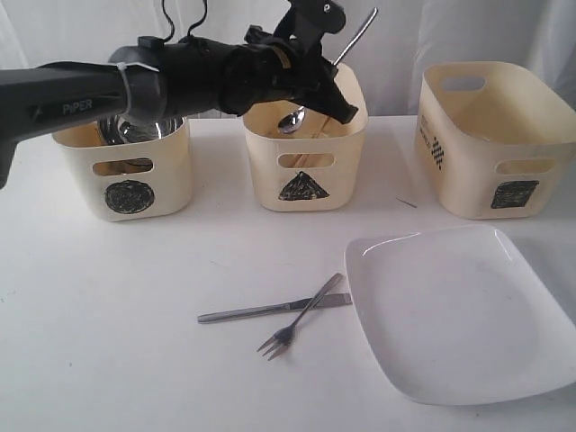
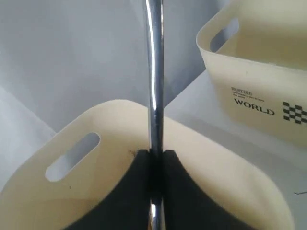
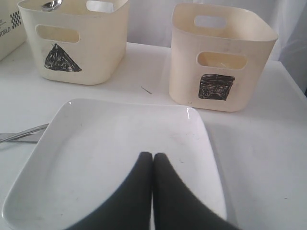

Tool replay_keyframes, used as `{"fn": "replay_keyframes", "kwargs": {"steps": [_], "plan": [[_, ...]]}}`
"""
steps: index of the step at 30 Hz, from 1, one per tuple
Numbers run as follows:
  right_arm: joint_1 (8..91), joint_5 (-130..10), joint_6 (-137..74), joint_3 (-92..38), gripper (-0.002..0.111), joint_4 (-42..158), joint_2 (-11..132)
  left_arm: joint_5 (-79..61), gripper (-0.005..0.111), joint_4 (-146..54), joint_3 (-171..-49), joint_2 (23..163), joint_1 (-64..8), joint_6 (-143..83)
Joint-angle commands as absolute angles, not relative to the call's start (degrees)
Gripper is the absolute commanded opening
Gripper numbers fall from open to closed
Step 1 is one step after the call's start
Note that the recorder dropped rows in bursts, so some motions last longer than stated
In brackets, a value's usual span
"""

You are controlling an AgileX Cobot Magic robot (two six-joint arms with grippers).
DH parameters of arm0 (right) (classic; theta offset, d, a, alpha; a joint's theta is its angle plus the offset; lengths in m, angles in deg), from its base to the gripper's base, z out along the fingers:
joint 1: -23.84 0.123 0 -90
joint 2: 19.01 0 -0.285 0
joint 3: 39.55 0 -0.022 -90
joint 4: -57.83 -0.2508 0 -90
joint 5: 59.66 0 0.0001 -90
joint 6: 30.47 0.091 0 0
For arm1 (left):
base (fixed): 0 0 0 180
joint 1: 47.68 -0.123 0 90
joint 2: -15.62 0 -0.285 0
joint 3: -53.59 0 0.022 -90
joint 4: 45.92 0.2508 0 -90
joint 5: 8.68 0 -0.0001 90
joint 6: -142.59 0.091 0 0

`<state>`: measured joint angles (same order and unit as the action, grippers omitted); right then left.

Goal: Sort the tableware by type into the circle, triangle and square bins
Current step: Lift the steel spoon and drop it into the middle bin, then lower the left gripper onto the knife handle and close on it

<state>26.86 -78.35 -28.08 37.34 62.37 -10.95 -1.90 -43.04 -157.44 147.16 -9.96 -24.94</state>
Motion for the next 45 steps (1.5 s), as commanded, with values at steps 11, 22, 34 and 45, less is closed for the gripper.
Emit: {"fn": "replay_keyframes", "kwargs": {"steps": [11, 22, 34, 45], "plan": [[26.72, -77.8, -27.78, 37.66, 0.0, 62.32, -11.22, -8.11, 0.005, -43.33, -157.96, 147.96, -11.0, -27.22], [26.72, -77.8, -27.78, 37.66, 0.0, 62.32, -11.22, -24.66, 0.029, -45.06, -157.96, 142.29, -11.0, -32.48], [26.72, -77.8, -27.78, 37.66, 0.0, 62.32, -11.22, -54.32, 0.029, -51.95, -153.79, 132.74, -10.29, -24.35], [26.72, -77.8, -27.78, 37.66, 0.0, 62.32, -11.22, -55.91, 0.029, -65.57, -139.61, 130.37, -7.77, -14.82]]}}
